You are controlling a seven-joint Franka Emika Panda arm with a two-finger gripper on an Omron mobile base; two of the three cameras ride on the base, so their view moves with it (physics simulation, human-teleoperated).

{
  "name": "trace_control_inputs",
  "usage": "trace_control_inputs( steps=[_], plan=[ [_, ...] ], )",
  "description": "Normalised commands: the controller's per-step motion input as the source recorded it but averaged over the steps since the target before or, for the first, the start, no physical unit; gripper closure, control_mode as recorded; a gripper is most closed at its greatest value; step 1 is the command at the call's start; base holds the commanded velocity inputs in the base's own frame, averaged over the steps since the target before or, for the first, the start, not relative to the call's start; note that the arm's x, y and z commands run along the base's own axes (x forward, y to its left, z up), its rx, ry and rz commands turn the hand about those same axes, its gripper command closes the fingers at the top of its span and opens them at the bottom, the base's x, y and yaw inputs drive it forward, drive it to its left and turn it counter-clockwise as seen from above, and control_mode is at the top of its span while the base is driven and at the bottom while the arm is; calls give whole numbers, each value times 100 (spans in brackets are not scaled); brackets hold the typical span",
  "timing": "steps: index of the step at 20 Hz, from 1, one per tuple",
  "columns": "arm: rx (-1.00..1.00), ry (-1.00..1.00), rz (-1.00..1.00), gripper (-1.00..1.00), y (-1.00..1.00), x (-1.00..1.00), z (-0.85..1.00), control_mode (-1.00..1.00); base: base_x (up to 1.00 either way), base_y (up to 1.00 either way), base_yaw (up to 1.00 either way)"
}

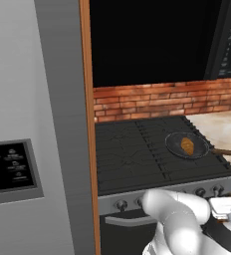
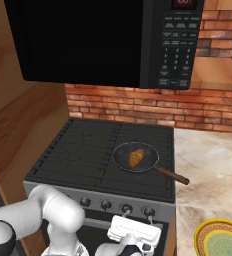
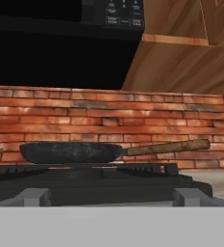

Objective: Pick the croissant and place it on the pan. Then turn on the stove to warm the croissant.

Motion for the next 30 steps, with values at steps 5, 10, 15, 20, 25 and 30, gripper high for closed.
trace_control_inputs(
  steps=[5, 10, 15, 20, 25, 30],
  plan=[
    [0, 0, 0, -100, -35, 11, -13, -100, 0, 0, 0],
    [0, 0, 0, -100, -5, 15, -15, -100, 0, 0, 0],
    [0, 0, 0, -100, -2, 12, -19, -100, 0, 0, 0],
    [0, 0, 0, -100, -4, 18, -14, -100, 0, 0, 0],
    [0, 0, 0, -100, -5, 20, -17, -100, 0, 0, 0],
    [0, 0, 0, -100, -2, 18, -24, -100, 0, 0, 0]
  ],
)
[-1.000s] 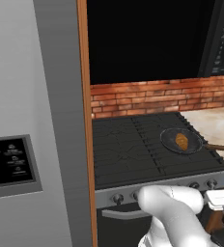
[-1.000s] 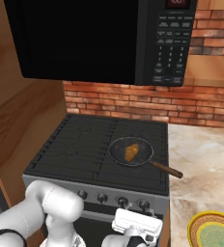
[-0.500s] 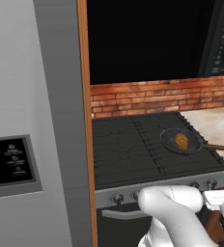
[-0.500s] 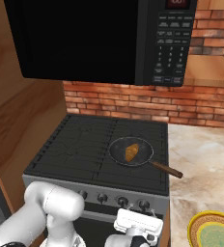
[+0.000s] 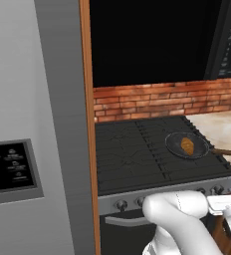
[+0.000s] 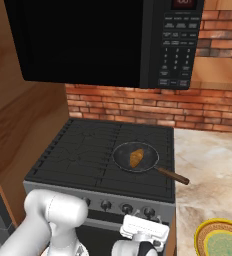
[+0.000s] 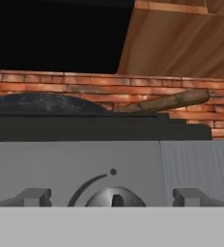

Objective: Pick the croissant and place it on the pan. Then turn on the stove to warm the croissant.

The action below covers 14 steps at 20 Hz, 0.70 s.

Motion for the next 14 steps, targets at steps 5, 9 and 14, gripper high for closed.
trace_control_inputs(
  steps=[5, 9, 14],
  plan=[
    [0, 0, 0, -100, -13, 14, -24, -100, 0, 0, 0],
    [0, 0, 1, -100, -27, 11, -20, -100, 0, 0, 0],
    [0, 0, 1, 100, -9, 12, -17, -100, 0, 0, 0]
  ],
)
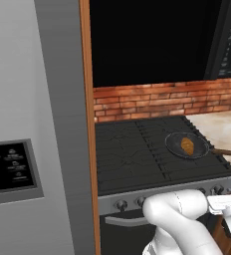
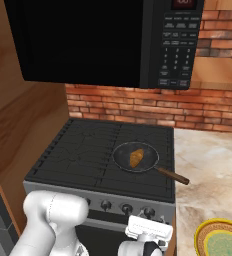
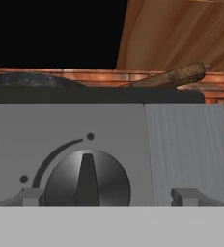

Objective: Pick the croissant and place it on the pan. Then turn on the stove to warm the croissant.

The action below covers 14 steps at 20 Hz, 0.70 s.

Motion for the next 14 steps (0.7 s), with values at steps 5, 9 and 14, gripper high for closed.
trace_control_inputs(
  steps=[5, 9, 14],
  plan=[
    [0, 0, 0, 100, 2, 11, -4, -100, 0, 0, 0],
    [0, 0, 0, 100, 1, 5, 0, -100, 0, 0, 0],
    [0, 3, 0, 100, 0, 3, 0, -100, 0, 0, 0]
  ],
)
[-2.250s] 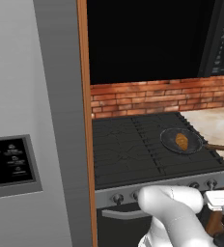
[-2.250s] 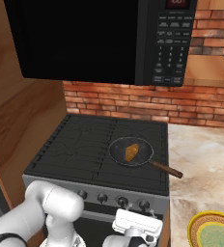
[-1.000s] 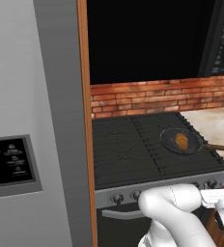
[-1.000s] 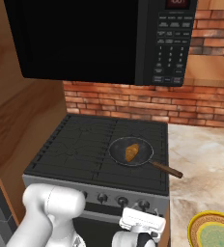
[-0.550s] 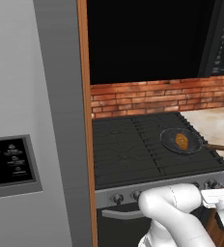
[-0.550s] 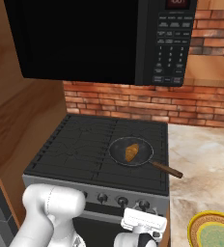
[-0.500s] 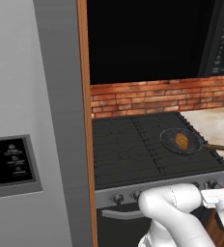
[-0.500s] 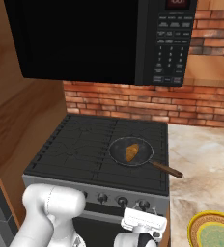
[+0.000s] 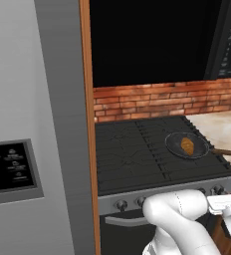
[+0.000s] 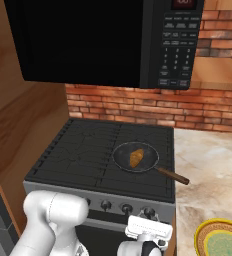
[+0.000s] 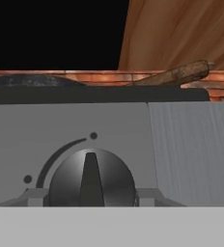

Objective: Pick the croissant and place it on the pan. Then turn on the stove to warm the croissant.

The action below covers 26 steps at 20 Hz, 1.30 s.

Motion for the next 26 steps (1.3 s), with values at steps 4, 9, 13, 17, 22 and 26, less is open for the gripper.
trace_control_inputs(
  steps=[4, 9, 13, 17, 22, 26],
  plan=[
    [0, 0, 0, 100, 0, 0, 0, -100, 0, 0, 0],
    [-1, 0, 0, 100, 0, 0, 0, -100, 0, 0, 0],
    [-6, 0, 0, 100, 0, 0, 0, -100, 0, 0, 0],
    [-8, 0, 0, 100, 0, 0, 1, -100, 0, 0, 0],
    [-9, 0, 4, 100, 0, 0, 6, -100, 0, 0, 0],
    [-10, 0, 6, 100, 0, 0, 15, -100, 0, 0, 0]
  ],
)
